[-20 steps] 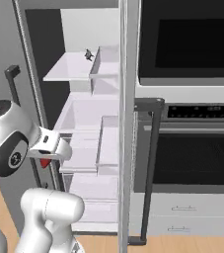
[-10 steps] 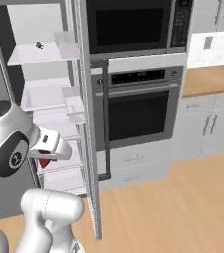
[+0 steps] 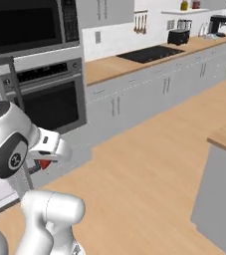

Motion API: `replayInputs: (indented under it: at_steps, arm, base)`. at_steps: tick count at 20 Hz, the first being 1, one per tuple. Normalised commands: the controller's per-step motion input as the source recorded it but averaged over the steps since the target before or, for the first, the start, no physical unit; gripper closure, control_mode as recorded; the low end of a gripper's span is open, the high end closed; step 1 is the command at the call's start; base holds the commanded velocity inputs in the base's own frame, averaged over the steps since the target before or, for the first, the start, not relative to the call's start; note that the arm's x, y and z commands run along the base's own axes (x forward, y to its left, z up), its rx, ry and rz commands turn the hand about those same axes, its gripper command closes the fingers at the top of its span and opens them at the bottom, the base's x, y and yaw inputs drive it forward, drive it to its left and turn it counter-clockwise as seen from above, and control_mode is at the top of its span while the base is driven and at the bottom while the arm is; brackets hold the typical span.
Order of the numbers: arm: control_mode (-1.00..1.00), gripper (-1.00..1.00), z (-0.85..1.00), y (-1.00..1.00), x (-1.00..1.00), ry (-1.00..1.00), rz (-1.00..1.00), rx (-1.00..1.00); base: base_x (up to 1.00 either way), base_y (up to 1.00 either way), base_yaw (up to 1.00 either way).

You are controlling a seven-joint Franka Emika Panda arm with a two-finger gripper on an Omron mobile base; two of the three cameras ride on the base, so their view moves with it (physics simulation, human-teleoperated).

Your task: Take the strawberry from the fridge and place it on top of the pancake, located on the dining counter.

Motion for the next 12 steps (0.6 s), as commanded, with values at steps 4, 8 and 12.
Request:
replayInputs:
  at_steps: [4, 8, 12]
  arm:
    - [1.00, 1.00, 0.00, 0.00, 0.00, 0.00, 0.00, 0.00]
    - [1.00, 1.00, 0.00, 0.00, 0.00, 0.00, 0.00, 0.00]
    - [1.00, 1.00, 0.00, 0.00, 0.00, 0.00, 0.00, 0.00]
  base:
    - [0.01, -1.00, -0.55]
    - [0.00, -1.00, -0.46]
    - [0.00, -1.00, -0.48]
